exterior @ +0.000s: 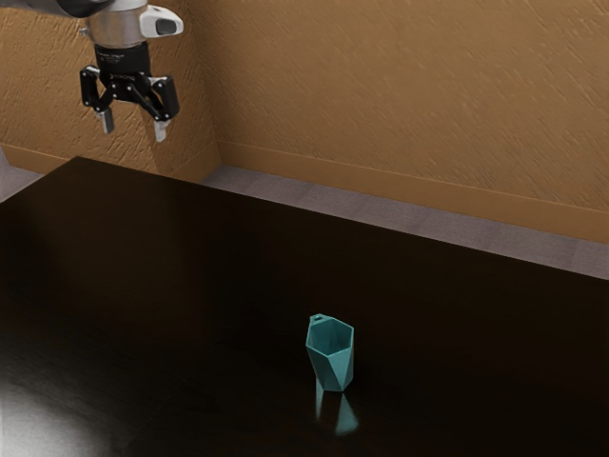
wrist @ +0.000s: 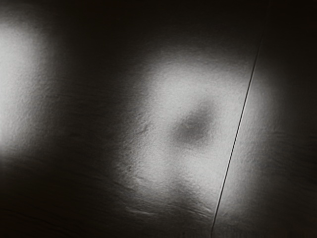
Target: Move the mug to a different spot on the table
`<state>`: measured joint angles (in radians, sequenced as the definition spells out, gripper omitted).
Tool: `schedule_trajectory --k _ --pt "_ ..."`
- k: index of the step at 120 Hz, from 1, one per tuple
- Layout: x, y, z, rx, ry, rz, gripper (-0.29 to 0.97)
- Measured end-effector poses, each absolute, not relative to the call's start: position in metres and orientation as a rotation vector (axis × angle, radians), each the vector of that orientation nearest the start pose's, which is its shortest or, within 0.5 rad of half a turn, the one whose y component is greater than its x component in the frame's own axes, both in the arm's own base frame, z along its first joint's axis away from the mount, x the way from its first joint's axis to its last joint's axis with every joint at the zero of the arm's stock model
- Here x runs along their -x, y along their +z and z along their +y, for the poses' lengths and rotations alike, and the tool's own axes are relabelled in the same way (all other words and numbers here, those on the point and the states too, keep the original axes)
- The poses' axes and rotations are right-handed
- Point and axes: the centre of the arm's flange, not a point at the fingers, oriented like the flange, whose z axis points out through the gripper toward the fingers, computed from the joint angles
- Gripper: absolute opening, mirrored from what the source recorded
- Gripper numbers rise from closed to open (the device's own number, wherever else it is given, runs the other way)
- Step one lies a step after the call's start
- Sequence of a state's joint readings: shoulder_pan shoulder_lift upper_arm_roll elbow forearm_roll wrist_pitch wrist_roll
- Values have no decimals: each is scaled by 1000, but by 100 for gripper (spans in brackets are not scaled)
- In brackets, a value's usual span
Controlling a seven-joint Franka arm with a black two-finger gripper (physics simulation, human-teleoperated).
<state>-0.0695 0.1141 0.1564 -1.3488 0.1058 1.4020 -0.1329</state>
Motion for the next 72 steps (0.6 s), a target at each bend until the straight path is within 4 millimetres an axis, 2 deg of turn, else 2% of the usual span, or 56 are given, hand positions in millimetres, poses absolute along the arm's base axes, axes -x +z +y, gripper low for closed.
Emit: schedule_trajectory --k 22,36,48,64,72 --pt "-571 654 54 3013 59 -333 68" --pt "-589 640 41 3049 12 -310 68" --pt "-610 616 23 3068 -1 -357 68" --pt "-642 563 -14 3055 34 -452 68" --pt "-643 539 -31 3058 59 -515 68"
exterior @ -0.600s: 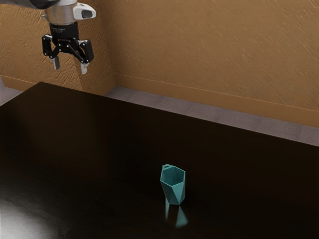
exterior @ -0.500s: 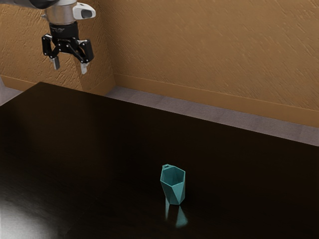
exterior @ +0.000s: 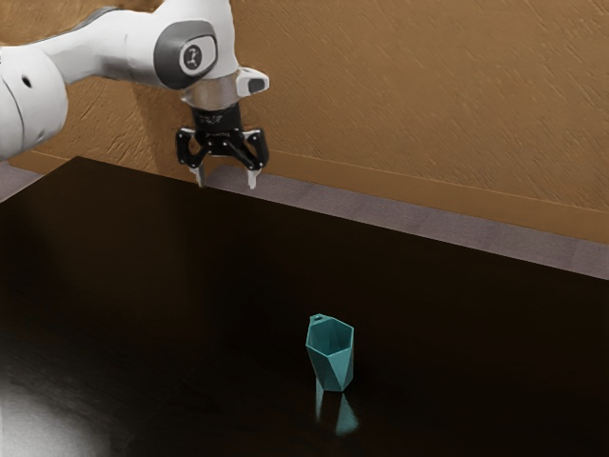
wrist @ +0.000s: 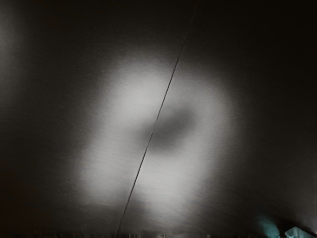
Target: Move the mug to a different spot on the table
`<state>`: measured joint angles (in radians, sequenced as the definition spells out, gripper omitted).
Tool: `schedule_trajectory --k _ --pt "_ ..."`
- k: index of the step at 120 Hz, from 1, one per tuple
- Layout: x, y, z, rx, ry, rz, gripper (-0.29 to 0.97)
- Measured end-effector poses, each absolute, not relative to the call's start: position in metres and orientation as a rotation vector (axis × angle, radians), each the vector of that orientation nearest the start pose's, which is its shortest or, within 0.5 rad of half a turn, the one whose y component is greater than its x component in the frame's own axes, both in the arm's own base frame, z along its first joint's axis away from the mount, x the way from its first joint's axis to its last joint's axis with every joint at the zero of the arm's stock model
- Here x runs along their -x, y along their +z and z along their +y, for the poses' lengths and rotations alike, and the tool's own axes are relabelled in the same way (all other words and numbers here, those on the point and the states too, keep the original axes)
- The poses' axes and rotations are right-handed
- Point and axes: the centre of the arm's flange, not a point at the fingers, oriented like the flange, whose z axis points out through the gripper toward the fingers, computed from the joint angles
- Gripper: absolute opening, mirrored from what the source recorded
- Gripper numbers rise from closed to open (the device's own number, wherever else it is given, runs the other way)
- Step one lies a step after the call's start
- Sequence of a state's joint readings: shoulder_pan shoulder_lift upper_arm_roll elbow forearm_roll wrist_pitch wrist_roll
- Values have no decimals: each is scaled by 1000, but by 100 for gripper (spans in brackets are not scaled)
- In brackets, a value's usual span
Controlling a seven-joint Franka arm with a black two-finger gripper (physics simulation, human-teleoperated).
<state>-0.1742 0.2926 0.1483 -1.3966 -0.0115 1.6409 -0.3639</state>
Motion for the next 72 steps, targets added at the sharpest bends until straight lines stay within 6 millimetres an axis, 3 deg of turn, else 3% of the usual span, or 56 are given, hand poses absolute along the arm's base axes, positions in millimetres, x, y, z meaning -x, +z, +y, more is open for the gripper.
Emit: schedule_trajectory --k 19,43,72 --pt "-621 489 -52 3078 59 -703 68" --pt "-632 442 -69 3057 -38 -912 68" --pt "-640 405 -100 3006 -6 -1183 68"
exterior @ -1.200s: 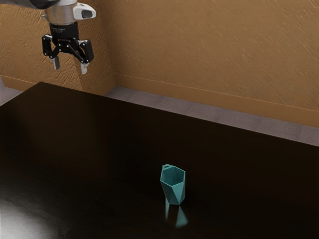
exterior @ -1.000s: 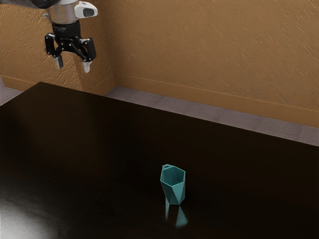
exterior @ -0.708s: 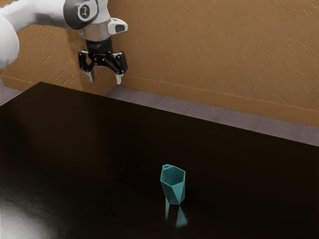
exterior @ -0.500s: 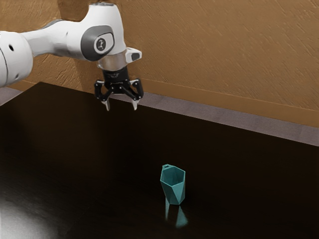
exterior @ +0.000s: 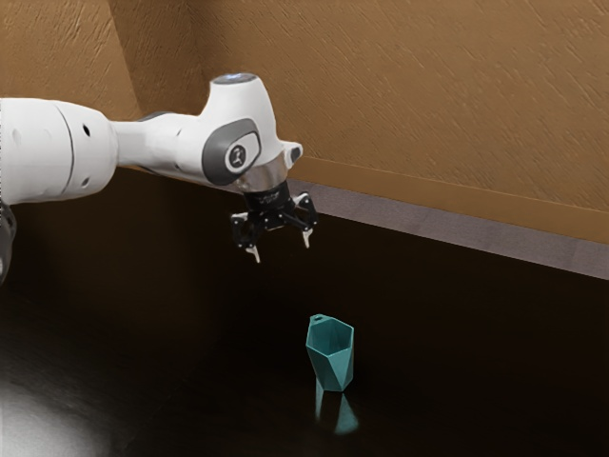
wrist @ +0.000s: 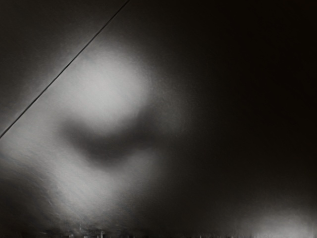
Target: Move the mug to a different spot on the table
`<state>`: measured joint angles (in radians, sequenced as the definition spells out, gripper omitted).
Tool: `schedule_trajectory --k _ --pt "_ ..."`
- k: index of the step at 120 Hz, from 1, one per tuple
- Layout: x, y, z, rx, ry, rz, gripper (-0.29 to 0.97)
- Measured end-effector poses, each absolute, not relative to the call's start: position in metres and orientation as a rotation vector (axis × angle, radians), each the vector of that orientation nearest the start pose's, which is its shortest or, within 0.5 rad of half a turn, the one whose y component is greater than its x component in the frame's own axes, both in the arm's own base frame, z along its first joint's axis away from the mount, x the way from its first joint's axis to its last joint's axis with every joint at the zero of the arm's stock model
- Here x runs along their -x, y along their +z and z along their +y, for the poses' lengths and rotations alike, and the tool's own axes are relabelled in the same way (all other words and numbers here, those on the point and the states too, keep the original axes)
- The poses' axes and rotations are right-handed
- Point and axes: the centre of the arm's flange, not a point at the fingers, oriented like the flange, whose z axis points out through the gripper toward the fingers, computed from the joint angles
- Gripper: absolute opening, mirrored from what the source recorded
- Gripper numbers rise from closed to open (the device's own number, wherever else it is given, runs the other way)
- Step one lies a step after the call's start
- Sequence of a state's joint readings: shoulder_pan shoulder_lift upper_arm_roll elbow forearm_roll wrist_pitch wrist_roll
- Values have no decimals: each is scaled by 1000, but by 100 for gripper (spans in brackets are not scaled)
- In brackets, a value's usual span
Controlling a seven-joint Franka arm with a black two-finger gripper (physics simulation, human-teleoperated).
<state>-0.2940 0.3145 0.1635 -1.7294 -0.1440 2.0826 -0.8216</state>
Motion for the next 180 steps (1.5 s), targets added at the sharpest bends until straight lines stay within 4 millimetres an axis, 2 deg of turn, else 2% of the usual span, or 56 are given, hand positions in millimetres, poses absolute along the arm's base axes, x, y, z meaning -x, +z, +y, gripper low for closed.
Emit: schedule_trajectory --k 16,32,51,75,86,109,158,180 --pt "-635 395 -112 2969 37 -1309 68" --pt "-629 376 -133 2929 91 -1374 68" --pt "-627 357 -160 2885 96 -1358 68" --pt "-618 353 -189 2870 90 -1357 68" --pt "-615 346 -189 2847 106 -1385 68" --pt "-614 316 -192 2793 159 -1441 68" --pt "-614 287 -199 2743 219 -1551 68" --pt "-611 282 -197 2725 228 -1571 58"
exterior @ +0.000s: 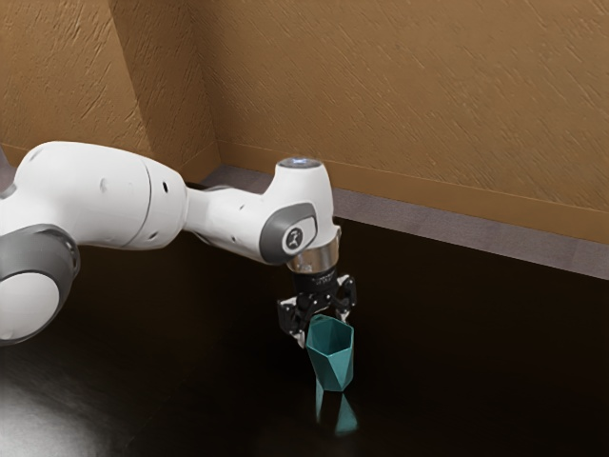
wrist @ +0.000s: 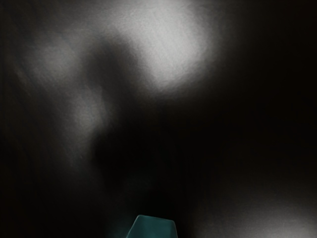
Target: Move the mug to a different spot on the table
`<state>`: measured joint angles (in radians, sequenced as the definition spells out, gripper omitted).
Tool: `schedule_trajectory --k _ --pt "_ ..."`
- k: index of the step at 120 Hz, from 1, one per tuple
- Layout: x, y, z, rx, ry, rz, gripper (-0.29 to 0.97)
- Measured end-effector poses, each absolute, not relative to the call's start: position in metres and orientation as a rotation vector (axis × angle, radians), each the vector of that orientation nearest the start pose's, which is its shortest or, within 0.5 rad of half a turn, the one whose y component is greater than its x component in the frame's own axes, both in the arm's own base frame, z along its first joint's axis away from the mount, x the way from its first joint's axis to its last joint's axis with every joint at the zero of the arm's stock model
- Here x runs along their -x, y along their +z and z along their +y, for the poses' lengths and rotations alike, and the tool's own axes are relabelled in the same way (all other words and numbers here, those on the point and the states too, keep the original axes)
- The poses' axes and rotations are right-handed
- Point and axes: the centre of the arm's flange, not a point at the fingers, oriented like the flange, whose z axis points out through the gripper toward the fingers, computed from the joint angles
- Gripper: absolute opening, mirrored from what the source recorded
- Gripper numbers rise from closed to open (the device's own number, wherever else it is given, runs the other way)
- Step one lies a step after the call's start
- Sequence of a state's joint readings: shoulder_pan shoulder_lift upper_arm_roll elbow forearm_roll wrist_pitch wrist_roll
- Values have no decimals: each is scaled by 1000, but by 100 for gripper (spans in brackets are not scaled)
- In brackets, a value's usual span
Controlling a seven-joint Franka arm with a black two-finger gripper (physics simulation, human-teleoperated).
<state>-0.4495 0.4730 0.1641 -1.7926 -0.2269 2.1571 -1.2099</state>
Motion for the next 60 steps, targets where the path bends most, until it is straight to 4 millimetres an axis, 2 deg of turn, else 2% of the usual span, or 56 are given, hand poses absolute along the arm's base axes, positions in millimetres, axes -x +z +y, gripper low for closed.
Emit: schedule_trajectory --k 60 --pt "-609 278 -196 2711 217 -1593 28"
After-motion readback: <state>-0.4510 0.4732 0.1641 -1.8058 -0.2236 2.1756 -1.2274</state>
